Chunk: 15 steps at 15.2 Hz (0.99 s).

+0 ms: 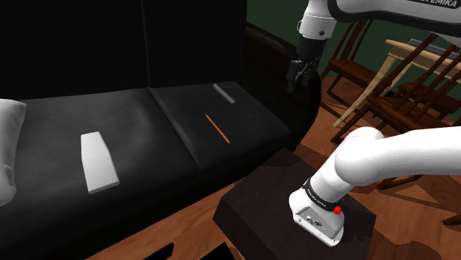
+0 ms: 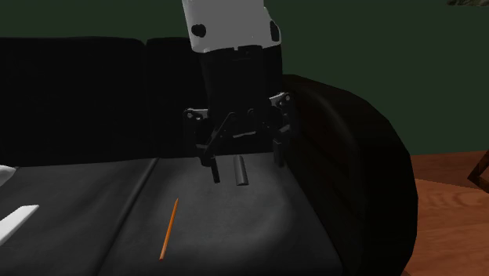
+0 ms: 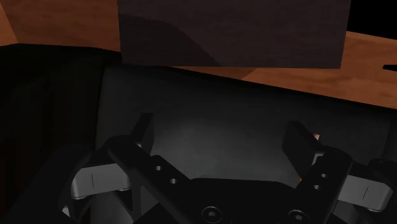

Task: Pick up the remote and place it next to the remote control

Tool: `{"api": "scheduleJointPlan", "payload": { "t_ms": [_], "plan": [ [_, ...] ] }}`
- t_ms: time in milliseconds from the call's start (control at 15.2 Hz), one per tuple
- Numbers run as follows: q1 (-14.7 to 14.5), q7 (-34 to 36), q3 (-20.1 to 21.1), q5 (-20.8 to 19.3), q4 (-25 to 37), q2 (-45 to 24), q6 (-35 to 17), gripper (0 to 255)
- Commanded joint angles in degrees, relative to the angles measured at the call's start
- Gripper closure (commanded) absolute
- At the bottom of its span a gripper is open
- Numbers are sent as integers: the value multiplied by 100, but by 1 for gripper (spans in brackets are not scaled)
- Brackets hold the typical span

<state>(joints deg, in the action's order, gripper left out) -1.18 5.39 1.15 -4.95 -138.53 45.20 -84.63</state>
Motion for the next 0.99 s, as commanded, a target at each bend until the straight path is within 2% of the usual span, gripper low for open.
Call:
{"api": "scheduleJointPlan", "payload": {
  "t_ms": [0,462,924],
  "plan": [
    [0,0,0,0,0,0,0,0],
    [112,-103,-287,16,486,-1565,-988,0],
    [184,-275,-531,174,1345,-3196,-1657,0]
  ]
}}
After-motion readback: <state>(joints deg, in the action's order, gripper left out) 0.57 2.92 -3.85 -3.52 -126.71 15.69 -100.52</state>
